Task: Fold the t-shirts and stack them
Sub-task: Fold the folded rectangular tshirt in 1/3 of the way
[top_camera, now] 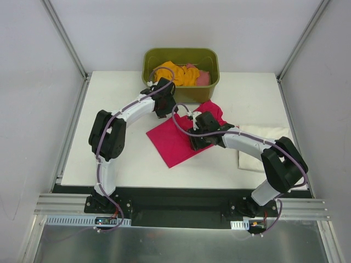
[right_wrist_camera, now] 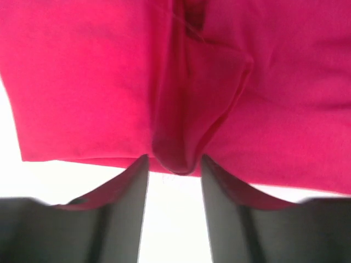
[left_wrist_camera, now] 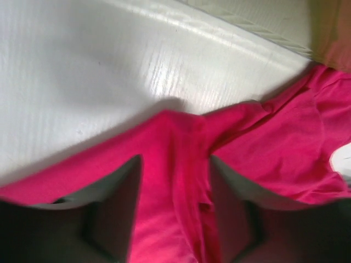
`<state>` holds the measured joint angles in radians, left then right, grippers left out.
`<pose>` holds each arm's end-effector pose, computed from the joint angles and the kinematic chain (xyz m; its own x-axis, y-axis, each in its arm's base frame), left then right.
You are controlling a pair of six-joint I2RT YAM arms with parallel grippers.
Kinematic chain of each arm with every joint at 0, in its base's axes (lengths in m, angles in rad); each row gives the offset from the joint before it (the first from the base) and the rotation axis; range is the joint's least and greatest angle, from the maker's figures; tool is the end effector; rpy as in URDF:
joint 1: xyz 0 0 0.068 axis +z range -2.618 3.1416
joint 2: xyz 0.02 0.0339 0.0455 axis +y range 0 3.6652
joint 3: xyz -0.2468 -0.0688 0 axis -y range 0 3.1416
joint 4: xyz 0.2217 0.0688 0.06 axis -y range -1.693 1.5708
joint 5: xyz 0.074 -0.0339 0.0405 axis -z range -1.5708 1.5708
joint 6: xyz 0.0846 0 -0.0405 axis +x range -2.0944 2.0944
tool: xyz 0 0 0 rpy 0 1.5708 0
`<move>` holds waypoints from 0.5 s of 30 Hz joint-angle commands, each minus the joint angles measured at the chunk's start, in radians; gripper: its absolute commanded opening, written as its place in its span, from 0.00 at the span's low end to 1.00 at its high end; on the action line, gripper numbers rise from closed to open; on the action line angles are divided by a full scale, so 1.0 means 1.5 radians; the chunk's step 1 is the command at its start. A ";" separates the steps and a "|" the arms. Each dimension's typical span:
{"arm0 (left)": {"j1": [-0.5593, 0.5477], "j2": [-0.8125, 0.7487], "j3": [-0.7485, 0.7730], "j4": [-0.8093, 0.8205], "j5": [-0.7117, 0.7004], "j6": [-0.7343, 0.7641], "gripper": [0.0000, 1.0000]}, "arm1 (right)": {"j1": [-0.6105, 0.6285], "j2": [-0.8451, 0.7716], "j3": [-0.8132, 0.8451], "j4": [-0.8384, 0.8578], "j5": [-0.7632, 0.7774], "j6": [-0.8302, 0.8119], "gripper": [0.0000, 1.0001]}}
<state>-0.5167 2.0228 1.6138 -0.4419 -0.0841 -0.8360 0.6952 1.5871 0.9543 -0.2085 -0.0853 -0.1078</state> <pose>0.4030 -0.2208 0.1834 -0.7678 -0.4141 -0.4889 -0.1873 0.8748 -0.4468 0.2594 0.2257 0.1595 -0.4958 -0.5532 -0.6695 -0.7395 0.6732 -0.0086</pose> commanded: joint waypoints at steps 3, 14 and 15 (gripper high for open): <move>0.001 -0.036 0.025 0.014 0.012 0.030 0.99 | -0.009 -0.020 0.042 -0.079 0.082 0.027 0.70; 0.019 -0.273 -0.156 0.013 -0.038 0.048 0.99 | 0.009 -0.118 0.047 -0.090 -0.049 -0.003 0.97; 0.028 -0.294 -0.201 0.014 -0.040 0.045 0.99 | 0.031 -0.112 0.061 -0.086 -0.071 -0.008 0.97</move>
<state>-0.5106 1.7618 1.4342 -0.4248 -0.0921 -0.7929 0.6876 1.4467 0.9886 -0.3641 -0.0261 -0.0872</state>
